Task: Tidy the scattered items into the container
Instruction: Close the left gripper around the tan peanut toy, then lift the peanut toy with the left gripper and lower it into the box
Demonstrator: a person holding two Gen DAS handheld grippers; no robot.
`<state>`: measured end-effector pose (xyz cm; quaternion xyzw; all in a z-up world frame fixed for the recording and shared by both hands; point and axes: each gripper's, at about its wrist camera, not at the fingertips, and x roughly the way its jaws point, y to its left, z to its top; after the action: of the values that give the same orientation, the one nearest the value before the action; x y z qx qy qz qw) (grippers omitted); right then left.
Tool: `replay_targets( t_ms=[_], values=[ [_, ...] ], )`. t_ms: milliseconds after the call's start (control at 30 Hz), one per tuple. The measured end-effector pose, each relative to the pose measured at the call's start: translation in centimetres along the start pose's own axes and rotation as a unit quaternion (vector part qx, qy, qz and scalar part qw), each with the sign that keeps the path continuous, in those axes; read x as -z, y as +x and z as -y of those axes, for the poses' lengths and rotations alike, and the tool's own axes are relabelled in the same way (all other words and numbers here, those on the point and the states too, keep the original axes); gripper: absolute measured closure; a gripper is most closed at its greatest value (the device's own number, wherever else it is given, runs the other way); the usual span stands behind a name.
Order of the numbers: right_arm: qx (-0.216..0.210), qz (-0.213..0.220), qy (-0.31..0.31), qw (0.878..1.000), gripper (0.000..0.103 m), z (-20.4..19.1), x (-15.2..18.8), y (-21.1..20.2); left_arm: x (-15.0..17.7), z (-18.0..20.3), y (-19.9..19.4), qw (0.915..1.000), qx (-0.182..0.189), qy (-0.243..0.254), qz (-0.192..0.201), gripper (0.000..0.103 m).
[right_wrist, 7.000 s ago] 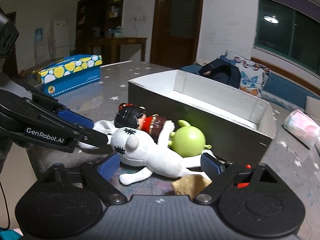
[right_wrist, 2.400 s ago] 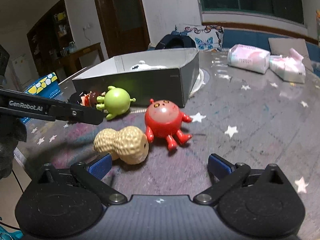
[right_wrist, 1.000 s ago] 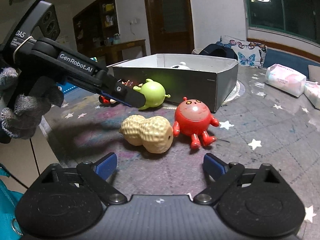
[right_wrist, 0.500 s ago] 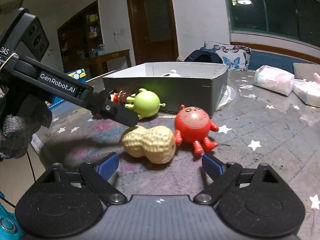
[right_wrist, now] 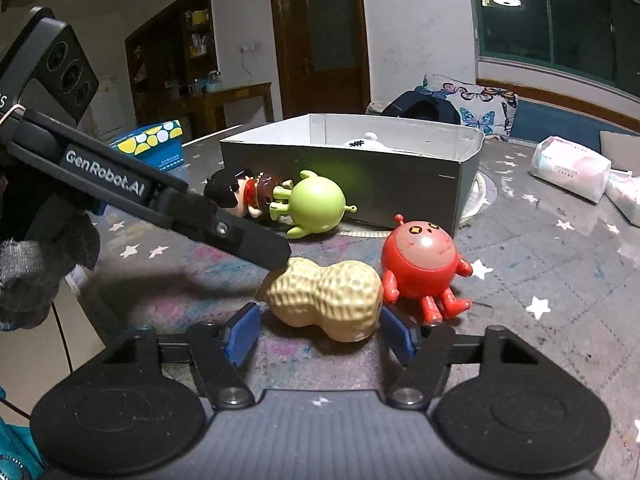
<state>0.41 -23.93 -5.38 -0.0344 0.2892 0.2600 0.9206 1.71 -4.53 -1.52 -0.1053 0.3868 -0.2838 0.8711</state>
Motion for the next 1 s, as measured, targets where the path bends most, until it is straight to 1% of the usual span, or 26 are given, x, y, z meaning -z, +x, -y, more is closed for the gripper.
replay_targets(
  t_ms=[133, 267, 367, 533, 700, 867, 1000],
  values=[
    [0.009, -0.004, -0.005, 1.0, 0.041, -0.2, -0.2, 0.2, 0.1, 0.0, 0.1, 0.9999, 0.011, -0.008, -0.003, 0.073],
    [0.016, -0.002, -0.014, 1.0, 0.041, -0.6, -0.3, 0.2, 0.3, -0.1, 0.2, 0.9998, 0.007, -0.016, -0.005, 0.073],
    [0.017, 0.0, -0.019, 1.0, 0.041, -0.8, -0.4, 0.0, 0.5, -0.4, -0.2, 0.9996, 0.012, -0.027, -0.001, 0.074],
    [0.021, 0.018, -0.032, 0.999, 0.041, -1.5, -1.0, -0.9, -0.1, 0.3, -1.5, 0.9996, 0.011, -0.022, 0.017, 0.074],
    [0.033, 0.042, -0.051, 0.997, 0.041, -1.4, -3.1, -1.5, -2.1, 0.9, -2.3, 0.9991, 0.009, -0.006, 0.042, 0.074],
    [0.053, 0.062, -0.072, 0.994, 0.041, -0.6, -6.1, -0.7, -5.4, 0.8, -1.9, 0.9976, 0.006, 0.003, 0.068, 0.073],
    [0.068, 0.065, -0.089, 0.992, 0.041, 0.7, -9.0, 0.5, -8.5, 0.1, -0.8, 0.9963, 0.009, -0.003, 0.085, 0.073]
  ],
)
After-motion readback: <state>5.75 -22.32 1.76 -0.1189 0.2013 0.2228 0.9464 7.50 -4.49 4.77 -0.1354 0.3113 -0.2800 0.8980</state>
